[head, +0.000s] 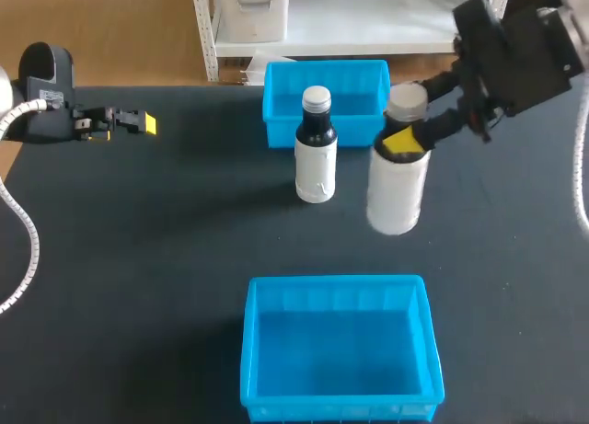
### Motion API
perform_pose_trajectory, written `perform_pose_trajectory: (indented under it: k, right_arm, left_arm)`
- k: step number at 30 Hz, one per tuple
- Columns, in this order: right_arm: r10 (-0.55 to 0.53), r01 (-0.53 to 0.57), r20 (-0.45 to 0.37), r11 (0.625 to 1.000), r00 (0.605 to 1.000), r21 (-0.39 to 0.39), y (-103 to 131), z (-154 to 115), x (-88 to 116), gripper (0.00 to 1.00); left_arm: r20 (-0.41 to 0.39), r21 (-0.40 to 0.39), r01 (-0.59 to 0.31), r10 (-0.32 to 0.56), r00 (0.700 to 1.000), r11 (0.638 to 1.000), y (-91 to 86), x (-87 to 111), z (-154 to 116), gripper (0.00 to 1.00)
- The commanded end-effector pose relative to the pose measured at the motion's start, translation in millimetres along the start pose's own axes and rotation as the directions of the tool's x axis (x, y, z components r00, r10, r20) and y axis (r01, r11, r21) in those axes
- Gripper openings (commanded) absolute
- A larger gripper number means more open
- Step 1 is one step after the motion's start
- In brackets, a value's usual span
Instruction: Pick up the bottle, and place it in the far bin if it is heavy, or in the near bin if it is light.
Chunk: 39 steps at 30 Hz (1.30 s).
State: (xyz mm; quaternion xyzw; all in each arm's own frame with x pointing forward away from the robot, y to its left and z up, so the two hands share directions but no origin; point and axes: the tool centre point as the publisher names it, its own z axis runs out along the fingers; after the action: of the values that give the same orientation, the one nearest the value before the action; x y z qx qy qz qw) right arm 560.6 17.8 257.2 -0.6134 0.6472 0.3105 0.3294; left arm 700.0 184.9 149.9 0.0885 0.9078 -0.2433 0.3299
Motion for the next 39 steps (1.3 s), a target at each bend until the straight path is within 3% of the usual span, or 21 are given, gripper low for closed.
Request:
perform_pose_trajectory:
  k: [1,10,18,27,39]
  right_arm:
    - [-0.018,0.018,0.013,1.0,1.0,-0.017,17.4,15.5,-14.0,0.0]
    - [-0.086,0.091,0.039,0.985,0.996,-0.146,64.2,53.5,-33.1,0.0]
    - [-0.131,0.141,0.057,0.957,0.99,-0.254,93.1,85.7,-30.5,0.0]
    - [-0.137,0.161,0.094,0.929,0.986,-0.334,107.6,112.2,-16.6,0.0]
    - [-0.17,0.192,0.093,0.908,0.981,-0.373,113.1,130.6,1.5,0.0]
  left_arm:
    - [0.0,0.0,0.0,0.0,1.0,1.0,0.0,0.0,0.0,1.0]
    - [0.0,0.0,0.0,0.0,1.0,1.0,0.0,0.0,0.0,1.0]
    - [0.0,0.0,0.0,0.0,1.0,1.0,0.0,0.0,0.0,1.0]
    - [0.0,0.0,0.0,0.0,1.0,1.0,0.0,0.0,0.0,1.0]
    - [0.0,0.0,0.0,0.0,1.0,1.0,0.0,0.0,0.0,1.0]
